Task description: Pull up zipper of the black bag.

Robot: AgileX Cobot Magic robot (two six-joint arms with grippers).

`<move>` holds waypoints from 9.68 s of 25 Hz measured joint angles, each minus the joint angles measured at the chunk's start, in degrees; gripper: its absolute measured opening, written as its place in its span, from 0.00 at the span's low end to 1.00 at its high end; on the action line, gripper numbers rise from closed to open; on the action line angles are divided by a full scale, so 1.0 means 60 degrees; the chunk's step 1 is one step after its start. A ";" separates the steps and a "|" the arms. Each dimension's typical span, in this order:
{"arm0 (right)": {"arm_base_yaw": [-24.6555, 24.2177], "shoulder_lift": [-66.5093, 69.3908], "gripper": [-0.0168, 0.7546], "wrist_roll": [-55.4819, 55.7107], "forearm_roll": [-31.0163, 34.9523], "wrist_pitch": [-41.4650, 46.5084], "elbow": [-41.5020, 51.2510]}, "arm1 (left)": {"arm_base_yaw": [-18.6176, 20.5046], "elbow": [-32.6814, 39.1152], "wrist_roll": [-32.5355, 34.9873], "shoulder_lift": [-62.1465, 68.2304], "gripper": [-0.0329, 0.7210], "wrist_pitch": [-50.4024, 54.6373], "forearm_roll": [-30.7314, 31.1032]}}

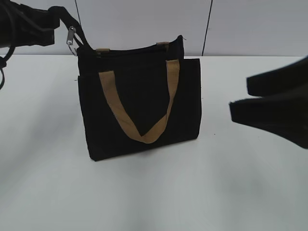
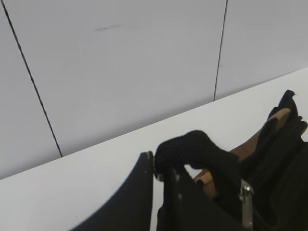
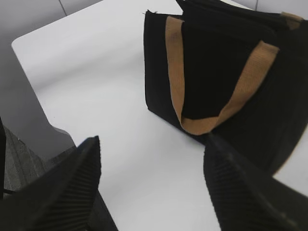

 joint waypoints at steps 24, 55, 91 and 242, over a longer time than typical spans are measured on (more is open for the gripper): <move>0.4168 0.9450 0.59 -0.1647 0.0540 -0.0227 -0.7806 | -0.0011 0.0000 -0.0170 0.0000 0.07 0.0134 -0.0066; 0.4470 1.0882 0.14 -0.2007 0.2628 -0.2490 -0.8918 | -0.0011 0.0000 -0.0170 0.0000 0.07 0.0134 -0.0498; 0.2590 1.0337 0.00 0.2741 -0.1550 -0.1073 -0.8918 | -0.0064 0.0000 -0.0178 0.0402 0.07 0.3898 -0.0597; 0.0294 -0.8066 0.68 1.2198 -1.1317 0.2777 0.0848 | 0.1078 0.2223 0.4551 -1.2424 0.48 1.3513 -0.6601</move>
